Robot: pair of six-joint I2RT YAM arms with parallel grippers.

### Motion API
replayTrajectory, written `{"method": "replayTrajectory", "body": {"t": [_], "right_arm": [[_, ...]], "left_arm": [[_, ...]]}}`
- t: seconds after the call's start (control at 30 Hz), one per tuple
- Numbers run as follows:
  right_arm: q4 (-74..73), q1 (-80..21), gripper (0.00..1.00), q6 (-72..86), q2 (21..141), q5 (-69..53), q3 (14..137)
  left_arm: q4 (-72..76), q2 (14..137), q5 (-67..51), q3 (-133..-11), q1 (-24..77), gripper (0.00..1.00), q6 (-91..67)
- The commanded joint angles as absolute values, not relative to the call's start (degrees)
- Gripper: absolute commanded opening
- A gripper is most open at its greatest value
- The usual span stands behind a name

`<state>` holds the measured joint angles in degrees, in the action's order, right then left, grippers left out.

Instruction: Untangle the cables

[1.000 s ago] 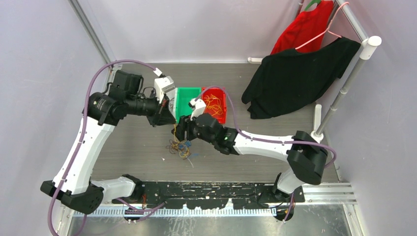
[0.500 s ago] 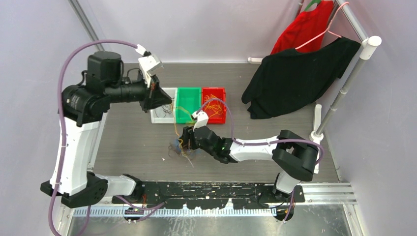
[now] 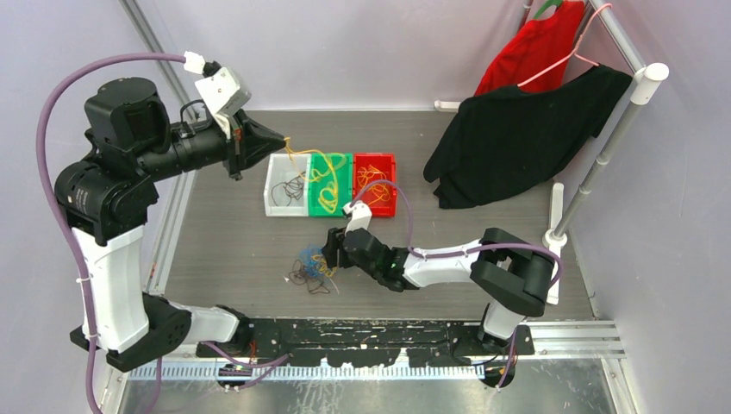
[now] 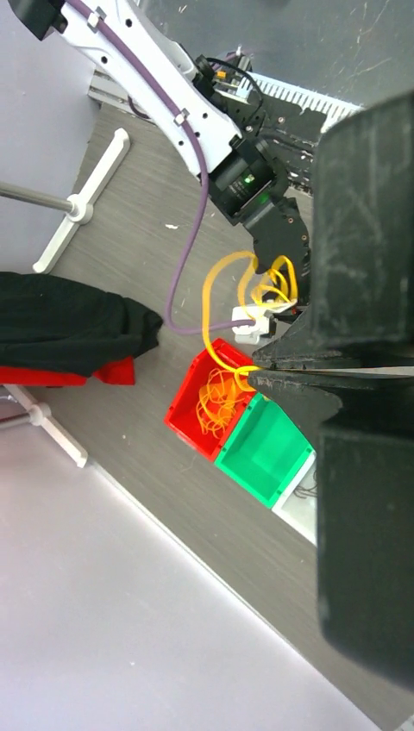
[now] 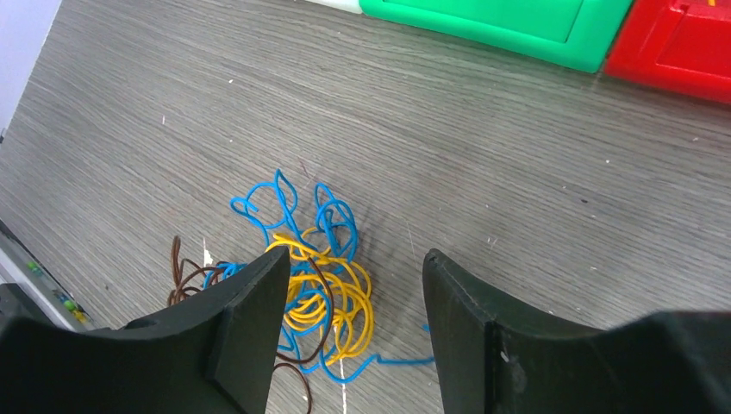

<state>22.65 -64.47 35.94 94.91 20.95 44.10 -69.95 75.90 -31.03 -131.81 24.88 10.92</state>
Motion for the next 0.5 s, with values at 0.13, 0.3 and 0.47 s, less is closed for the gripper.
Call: {"method": "replayTrajectory", "body": {"t": [0.13,0.3,0.47], "right_arm": [[22.8,-64.9,0.65,32.8,88.8,24.2,45.3],[14.6,-64.7,0.68,26.4,80.2,20.0,49.9],[8.2,-64.7,0.72,23.0,72.8,15.3,52.9]], "left_arm": [[-66.7,74.3,-32.5,-130.3,25.0,0.0,11.2],[-66.9,70.4,-33.8,-123.5,25.0,0.0,12.7],[-66.5,68.4,-34.7,-119.2,25.0,0.0,13.4]]}}
